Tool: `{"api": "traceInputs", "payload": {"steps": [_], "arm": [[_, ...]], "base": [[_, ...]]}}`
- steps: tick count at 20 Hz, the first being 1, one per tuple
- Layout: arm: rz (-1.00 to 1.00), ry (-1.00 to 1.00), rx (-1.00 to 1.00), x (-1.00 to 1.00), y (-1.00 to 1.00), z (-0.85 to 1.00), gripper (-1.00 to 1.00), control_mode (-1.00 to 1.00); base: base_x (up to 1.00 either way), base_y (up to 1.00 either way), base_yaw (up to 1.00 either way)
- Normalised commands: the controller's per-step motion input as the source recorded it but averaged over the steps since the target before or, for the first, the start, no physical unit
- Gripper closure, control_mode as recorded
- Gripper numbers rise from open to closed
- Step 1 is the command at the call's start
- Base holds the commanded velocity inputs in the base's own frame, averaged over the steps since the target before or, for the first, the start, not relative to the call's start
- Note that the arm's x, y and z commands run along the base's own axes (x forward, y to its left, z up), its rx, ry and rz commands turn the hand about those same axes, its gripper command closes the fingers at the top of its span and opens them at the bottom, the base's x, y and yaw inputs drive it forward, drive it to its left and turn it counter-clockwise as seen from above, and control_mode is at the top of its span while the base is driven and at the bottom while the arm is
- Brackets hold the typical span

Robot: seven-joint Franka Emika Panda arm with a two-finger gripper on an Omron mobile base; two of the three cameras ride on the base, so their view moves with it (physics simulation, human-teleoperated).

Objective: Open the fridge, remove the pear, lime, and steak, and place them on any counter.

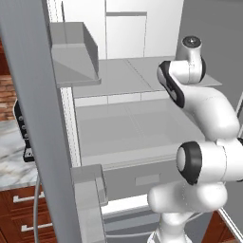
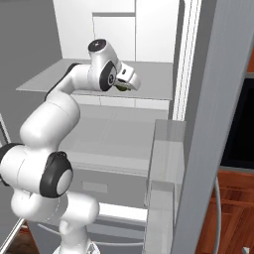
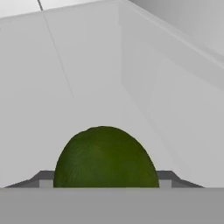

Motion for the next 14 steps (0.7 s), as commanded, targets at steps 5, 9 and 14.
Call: {"api": "traceInputs", "payload": {"steps": [5, 9, 14], "arm": [[0.02, 0.02, 0.00, -0.07, -0.01, -0.02, 1.00, -1.00], [0.08, -0.09, 0.00, -0.89, -0.38, -0.10, 1.00, -1.00], [0.19, -0.09, -0.02, -1.00, -0.07, 0.12, 1.00, -1.00]], "base": [[0.00, 0.00, 0.00], [0.00, 0.00, 0.00], [0.00, 0.00, 0.00]]}}
